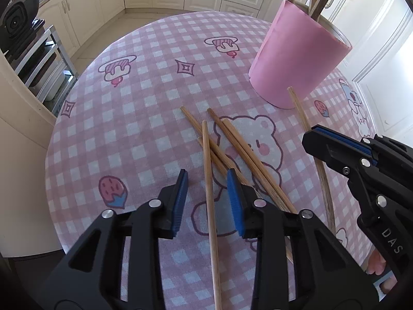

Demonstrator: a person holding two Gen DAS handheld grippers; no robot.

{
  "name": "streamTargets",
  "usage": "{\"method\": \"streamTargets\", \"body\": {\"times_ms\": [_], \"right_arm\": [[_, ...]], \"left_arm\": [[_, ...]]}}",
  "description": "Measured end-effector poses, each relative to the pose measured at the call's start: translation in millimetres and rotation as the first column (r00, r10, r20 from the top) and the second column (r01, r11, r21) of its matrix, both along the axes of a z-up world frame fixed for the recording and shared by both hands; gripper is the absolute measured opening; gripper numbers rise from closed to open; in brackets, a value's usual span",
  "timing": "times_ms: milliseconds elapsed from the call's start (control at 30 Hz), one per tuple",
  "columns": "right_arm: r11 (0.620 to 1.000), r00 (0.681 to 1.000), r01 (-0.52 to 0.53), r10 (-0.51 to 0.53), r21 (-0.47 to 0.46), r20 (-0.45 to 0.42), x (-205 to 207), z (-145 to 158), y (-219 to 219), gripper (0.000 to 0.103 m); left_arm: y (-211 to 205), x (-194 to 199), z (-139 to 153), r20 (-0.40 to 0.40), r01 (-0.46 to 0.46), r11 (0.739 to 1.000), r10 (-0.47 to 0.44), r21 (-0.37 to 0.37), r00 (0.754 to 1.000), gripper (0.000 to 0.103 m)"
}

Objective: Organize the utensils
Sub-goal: 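Raise the held chopsticks upright above the pink cup with both tools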

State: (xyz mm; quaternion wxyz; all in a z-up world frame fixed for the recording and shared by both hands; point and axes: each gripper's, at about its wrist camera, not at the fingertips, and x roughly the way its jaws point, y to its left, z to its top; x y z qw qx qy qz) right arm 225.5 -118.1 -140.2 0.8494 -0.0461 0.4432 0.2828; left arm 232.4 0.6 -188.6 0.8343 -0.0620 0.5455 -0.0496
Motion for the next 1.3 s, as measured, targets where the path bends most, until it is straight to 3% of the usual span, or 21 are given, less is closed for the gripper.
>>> {"method": "streamTargets", "body": {"times_ms": [100,233,333,400,567,833,1067,1300], "right_arm": [[1.0,1.0,-0.003,0.003,-0.001,-0.003,0.3,-0.3,-0.3,0.005],[1.0,1.0,-0.007,0.007,0.0,-0.004,0.2,-1.0,0.3,0.005],[1.0,1.0,-0.009,0.009,0.001,-0.005,-0.3,-0.7,2.0,0.005],[1.0,1.0,-0.007,0.007,0.0,-0.003,-0.7,-0.6,2.3,0.005],[1.0,1.0,0.001,-0.001,0.004,0.009,-2.7,4.4,-0.4,0.005],[0.998,0.996,0.035,-0.04,0.057,0.082,-13.6,33.5,-17.7,0.005],[0.992,0.98,0.055,-0.076,0.114,0.184,-28.8,78.3,-37.1,0.005],[0.987,0.947,0.079,-0.118,0.139,0.3,-39.6,113.8,-49.3,0.005]], "left_arm": [[3.6,-1.9,1.9,-0.002,0.0,1.0,0.0,-0.014,1.0,0.031],[2.2,-3.9,1.8,0.001,0.01,0.999,-0.01,0.046,1.0,0.031],[-2.2,-0.1,-4.9,-0.009,0.021,0.998,-0.02,0.057,1.0,0.027],[-5.9,1.5,-4.8,0.006,0.027,0.996,-0.027,0.085,1.0,0.009],[-6.0,-0.1,2.8,0.048,0.038,0.998,-0.04,0.044,0.998,0.006],[-2.9,-20.9,63.2,0.207,0.051,0.998,-0.042,-0.037,0.978,0.006],[-7.7,-47.3,129.4,0.378,0.088,0.993,-0.051,-0.08,0.924,0.006],[-25.2,-53.1,157.4,0.452,0.124,0.989,-0.075,-0.079,0.889,0.006]]}}
